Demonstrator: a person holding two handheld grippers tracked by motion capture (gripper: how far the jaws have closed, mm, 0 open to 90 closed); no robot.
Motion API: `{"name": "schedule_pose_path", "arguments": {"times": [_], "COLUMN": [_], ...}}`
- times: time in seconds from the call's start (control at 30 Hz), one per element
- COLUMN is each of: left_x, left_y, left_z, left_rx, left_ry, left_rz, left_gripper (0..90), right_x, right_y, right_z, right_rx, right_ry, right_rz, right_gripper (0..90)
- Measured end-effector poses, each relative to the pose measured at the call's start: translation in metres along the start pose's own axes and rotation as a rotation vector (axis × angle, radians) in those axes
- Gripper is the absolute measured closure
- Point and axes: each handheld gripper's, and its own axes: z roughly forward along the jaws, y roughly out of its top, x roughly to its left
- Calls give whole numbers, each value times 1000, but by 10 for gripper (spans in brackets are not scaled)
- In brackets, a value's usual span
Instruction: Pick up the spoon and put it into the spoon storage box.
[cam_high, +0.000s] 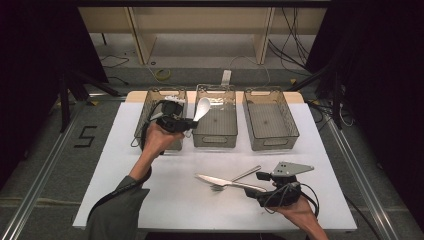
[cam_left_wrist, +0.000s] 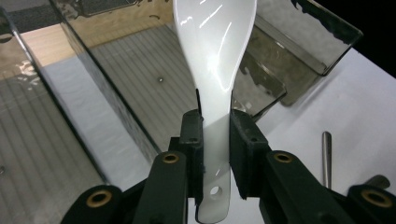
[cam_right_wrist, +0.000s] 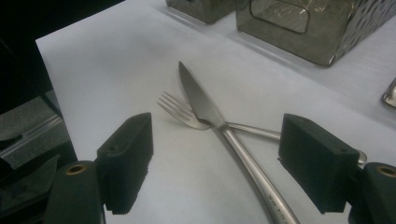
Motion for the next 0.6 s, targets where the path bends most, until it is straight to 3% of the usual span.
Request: {"name": "schedule_pose_path", "arguments": {"times": [0.6], "left_x": [9], "left_y": [18], "left_z": [31], "left_rx": [-30], "left_ry": [17], "left_rz": [-82], "left_gripper": [758], "right_x": [-1], "right_y": [-1], "right_z": [-1], "right_rx": [0], "right_ry": [1], "right_rz": [9], "right_gripper": [273]}}
